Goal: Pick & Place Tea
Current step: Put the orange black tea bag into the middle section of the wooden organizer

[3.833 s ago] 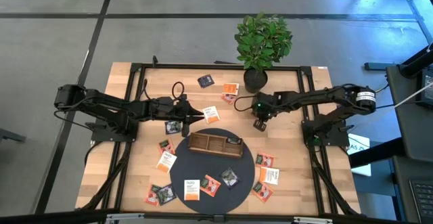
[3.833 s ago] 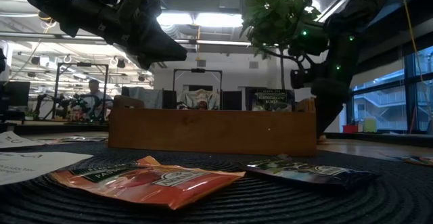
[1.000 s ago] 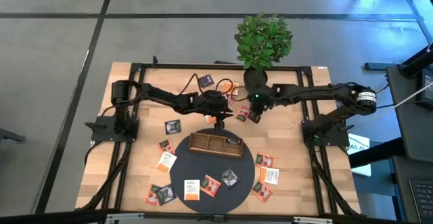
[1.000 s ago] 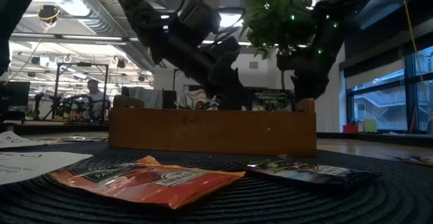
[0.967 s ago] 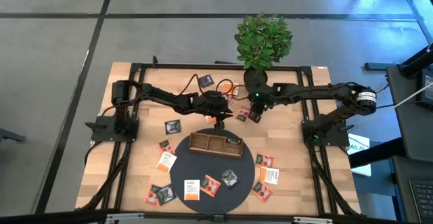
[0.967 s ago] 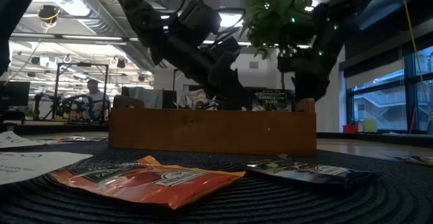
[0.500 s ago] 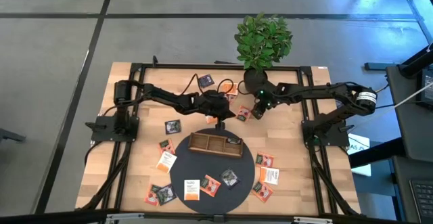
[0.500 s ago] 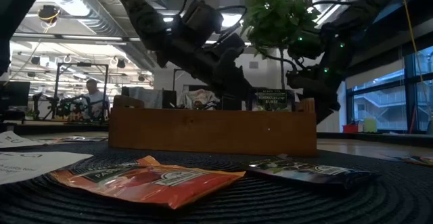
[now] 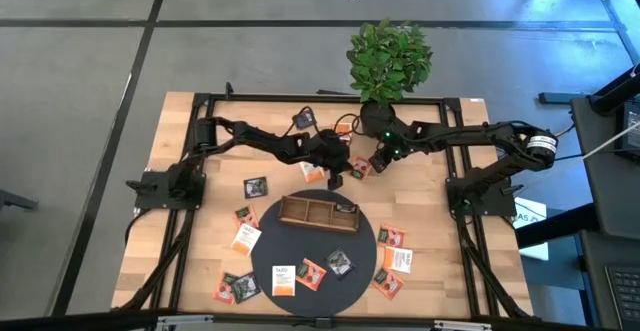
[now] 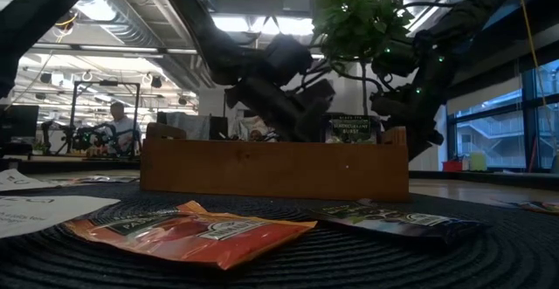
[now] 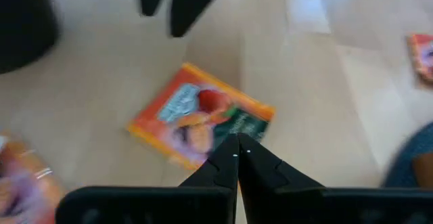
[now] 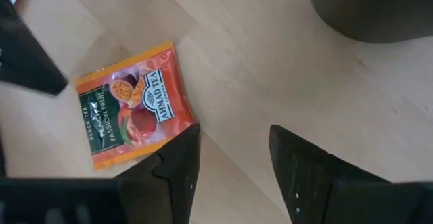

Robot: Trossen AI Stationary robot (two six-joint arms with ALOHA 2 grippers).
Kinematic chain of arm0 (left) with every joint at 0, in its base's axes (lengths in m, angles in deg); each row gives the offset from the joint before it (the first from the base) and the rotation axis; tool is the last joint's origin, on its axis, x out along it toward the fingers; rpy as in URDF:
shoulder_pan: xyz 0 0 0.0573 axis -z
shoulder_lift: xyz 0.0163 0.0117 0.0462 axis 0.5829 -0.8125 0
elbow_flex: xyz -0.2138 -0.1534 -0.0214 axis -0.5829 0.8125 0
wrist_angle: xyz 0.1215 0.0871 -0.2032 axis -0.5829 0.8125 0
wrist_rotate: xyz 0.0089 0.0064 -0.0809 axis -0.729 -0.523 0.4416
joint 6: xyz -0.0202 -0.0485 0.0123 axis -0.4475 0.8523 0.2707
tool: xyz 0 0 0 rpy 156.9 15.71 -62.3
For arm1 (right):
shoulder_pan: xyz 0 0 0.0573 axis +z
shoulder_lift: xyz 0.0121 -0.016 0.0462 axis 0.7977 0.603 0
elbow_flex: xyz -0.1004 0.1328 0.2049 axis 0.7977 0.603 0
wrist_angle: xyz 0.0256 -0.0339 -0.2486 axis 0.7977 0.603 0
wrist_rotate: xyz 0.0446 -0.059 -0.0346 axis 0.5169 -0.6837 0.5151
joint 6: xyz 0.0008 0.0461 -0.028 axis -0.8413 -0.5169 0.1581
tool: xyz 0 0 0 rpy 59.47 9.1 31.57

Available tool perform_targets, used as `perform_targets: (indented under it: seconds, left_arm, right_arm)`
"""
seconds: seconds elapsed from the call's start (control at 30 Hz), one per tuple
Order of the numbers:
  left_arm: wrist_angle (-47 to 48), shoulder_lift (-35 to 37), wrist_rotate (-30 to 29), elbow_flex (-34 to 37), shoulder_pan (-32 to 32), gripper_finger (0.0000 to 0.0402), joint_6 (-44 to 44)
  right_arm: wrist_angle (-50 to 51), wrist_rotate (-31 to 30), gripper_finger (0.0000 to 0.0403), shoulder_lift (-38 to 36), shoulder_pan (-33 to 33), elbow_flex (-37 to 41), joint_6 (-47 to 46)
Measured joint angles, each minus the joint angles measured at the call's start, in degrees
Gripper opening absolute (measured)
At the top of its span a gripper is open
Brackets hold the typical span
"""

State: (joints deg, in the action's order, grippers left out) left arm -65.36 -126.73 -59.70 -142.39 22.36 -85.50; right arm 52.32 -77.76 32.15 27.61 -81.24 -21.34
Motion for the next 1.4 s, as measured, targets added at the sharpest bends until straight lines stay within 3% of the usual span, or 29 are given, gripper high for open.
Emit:
perform_targets:
  seconds: [0.1,0.43,0.77,1.2,1.4]
  left_arm:
    - [-0.5,-1.0,2.3,-0.1,0.2,0.0001,0.6]
    - [-0.6,-2.8,1.9,0.0,0.3,0.0001,0.6]
    - [-0.8,-3.0,1.9,0.0,0.4,0.0002,0.5]
    - [-0.8,-3.0,1.0,0.0,0.4,0.0001,0.5]
    - [-0.7,-3.0,-1.1,0.0,0.4,0.0001,0.5]
  right_arm:
    - [-0.1,0.0,0.0179,0.0,0.1,0.0,-1.5]
    - [-3.3,0.1,0.0179,4.5,0.4,0.0,-10.4]
    - [-7.7,1.8,0.0179,8.6,0.5,-0.2,-10.2]
    - [-10.8,11.9,0.0179,8.8,0.6,-0.1,-10.1]
    - [-10.8,12.9,0.0161,8.8,0.7,0.0,-10.1]
